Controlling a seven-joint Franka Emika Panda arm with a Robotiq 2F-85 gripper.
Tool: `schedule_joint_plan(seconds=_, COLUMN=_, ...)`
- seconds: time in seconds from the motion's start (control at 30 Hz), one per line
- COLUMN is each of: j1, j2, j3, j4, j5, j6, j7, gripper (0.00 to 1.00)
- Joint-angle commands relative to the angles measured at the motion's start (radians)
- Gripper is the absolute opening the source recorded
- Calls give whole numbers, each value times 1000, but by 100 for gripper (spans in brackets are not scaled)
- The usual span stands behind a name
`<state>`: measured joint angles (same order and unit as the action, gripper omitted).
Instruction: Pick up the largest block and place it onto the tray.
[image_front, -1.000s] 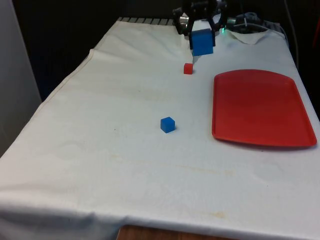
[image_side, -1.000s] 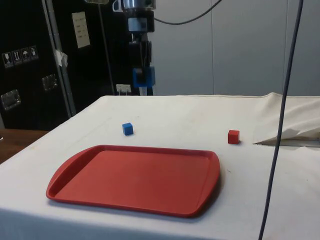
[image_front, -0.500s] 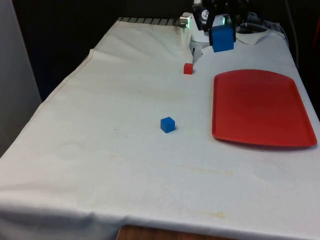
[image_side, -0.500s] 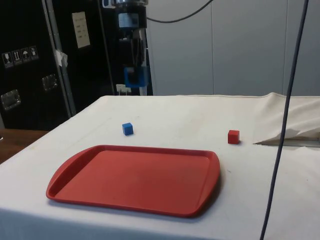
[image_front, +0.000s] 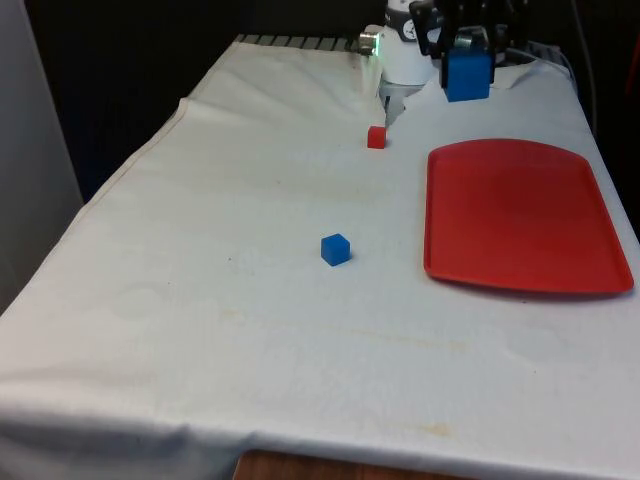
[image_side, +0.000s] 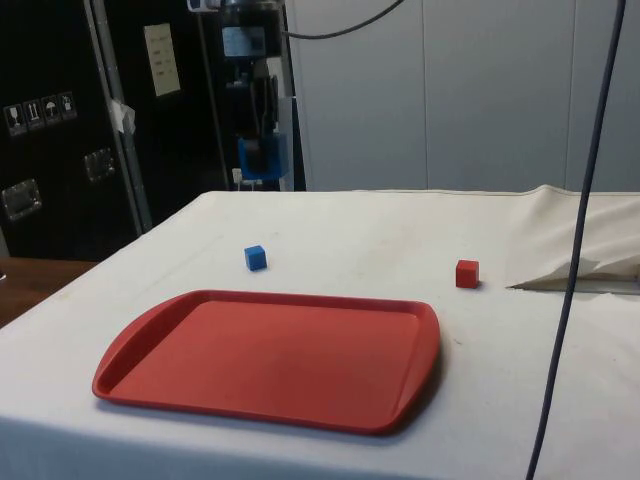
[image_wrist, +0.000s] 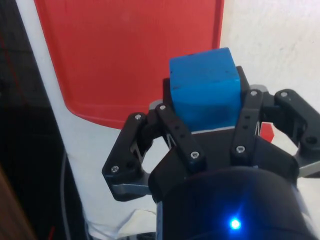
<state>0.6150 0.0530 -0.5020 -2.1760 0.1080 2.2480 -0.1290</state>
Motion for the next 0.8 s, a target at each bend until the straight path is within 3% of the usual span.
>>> schedule_joint_plan(seconds=0.0, j1=4, j2=4, j3=2, j4=6, j5=-21, j6=-5, j7=23, gripper=0)
schedule_joint_plan(seconds=0.03, j1=0, j2=0, j3=5, j4=1, j5=-7, j6=0, j7=8, gripper=0)
schedule_joint_plan(seconds=0.2, j1=4, j2=6, j3=30, j4=13, j5=-63, j6=-7, j7=71, gripper=0)
schedule_joint_plan(seconds=0.3, j1=4, j2=8, j3=45, j4=14, j5=-80, j6=-3, j7=93, gripper=0)
schedule_joint_plan(seconds=0.33, j1=0, j2=1, j3=44, j4=7, j5=-64, j6=0, j7=75, gripper=0)
schedule_joint_plan(seconds=0.4, j1=4, j2=11, j3=55, j4=14, j5=-89, j6=3, j7=108, gripper=0)
schedule_joint_plan(seconds=0.6, j1=4, j2=34, j3=88, j4=10, j5=-109, j6=40, j7=149, gripper=0)
schedule_joint_plan(seconds=0.63, j1=0, j2=28, j3=89, j4=9, j5=-96, j6=29, j7=134, gripper=0)
schedule_joint_plan(seconds=0.77, j1=6, j2=61, j3=108, j4=8, j5=-113, j6=73, j7=173, gripper=0)
